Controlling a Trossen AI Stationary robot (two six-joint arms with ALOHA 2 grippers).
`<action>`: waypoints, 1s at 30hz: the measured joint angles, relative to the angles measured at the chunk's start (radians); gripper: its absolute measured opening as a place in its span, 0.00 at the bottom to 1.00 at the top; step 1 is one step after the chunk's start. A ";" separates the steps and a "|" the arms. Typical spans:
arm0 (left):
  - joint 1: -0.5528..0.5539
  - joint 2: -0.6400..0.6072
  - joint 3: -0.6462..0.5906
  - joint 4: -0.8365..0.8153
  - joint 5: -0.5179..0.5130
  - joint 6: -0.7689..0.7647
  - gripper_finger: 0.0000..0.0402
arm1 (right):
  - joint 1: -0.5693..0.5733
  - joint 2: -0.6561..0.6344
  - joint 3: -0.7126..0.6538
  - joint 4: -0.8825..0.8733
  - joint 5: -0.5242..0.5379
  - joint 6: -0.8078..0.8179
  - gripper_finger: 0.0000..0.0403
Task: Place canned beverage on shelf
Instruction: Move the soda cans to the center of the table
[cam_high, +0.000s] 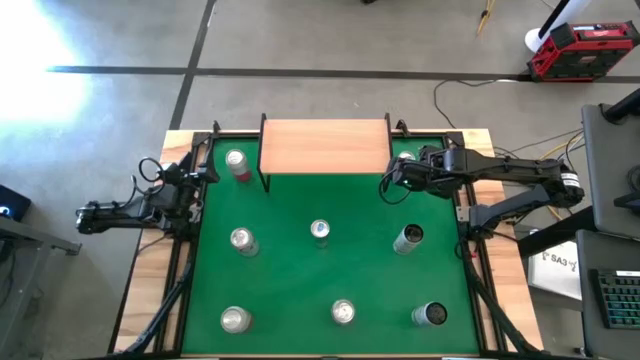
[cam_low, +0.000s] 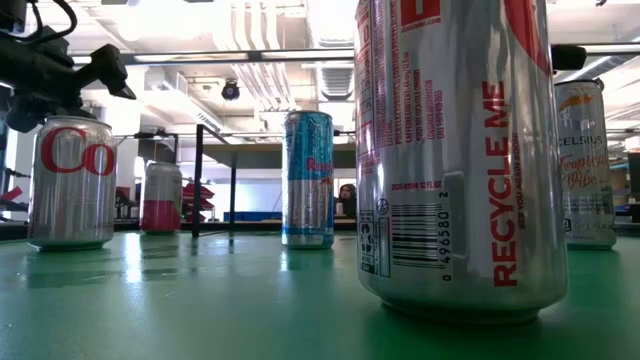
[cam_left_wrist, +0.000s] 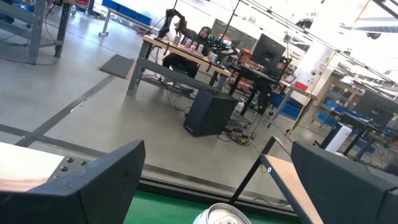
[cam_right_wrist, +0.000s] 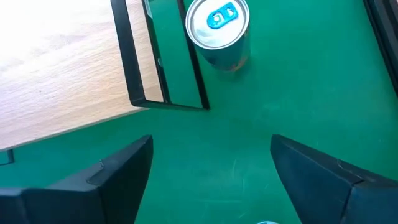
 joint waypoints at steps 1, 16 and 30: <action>0.000 0.000 0.000 0.000 0.000 0.000 0.97 | 0.000 0.000 0.000 0.000 0.000 0.000 0.77; 0.000 0.000 0.000 0.000 0.000 0.000 0.97 | -0.204 -0.015 0.003 0.027 -0.111 -0.120 0.75; 0.000 0.000 0.000 0.000 0.000 0.000 0.97 | -0.575 0.090 0.018 0.071 -0.506 -0.753 0.75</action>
